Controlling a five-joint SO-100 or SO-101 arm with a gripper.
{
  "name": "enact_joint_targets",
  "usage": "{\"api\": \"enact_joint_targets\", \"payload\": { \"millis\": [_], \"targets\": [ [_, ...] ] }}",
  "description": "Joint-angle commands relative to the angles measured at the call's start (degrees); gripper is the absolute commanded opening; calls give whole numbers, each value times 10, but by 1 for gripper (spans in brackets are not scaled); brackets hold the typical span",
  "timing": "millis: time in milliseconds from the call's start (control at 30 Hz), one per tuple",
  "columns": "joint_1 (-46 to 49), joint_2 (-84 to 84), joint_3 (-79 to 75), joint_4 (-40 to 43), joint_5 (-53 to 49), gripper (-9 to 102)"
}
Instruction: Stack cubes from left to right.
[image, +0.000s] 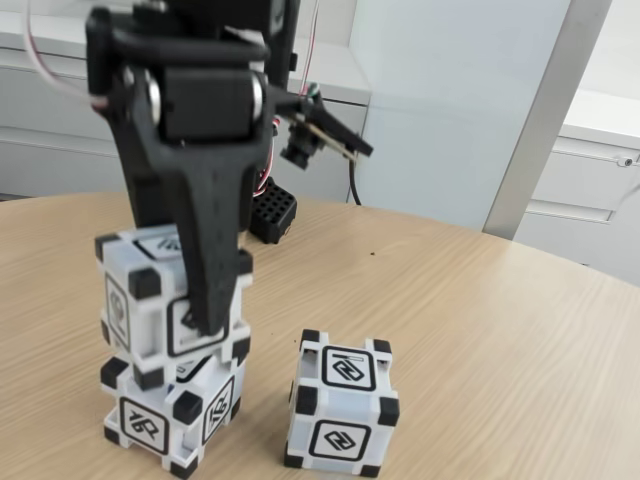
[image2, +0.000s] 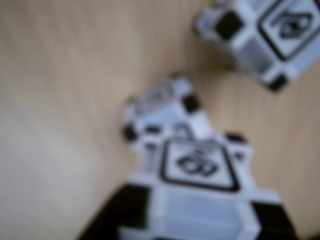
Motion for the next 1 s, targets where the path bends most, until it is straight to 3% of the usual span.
{"api": "enact_joint_targets", "payload": {
  "millis": [0,200,467,667,967],
  "targets": [
    [5,-14,-18,1,-5,22],
    [4,-18,-15,1,-11,24],
    [4,-8,-15,8,-28,39],
    [4,7,-23,11,-41,41],
    [-4,158,-13,12,-25,40]
  ]
}}
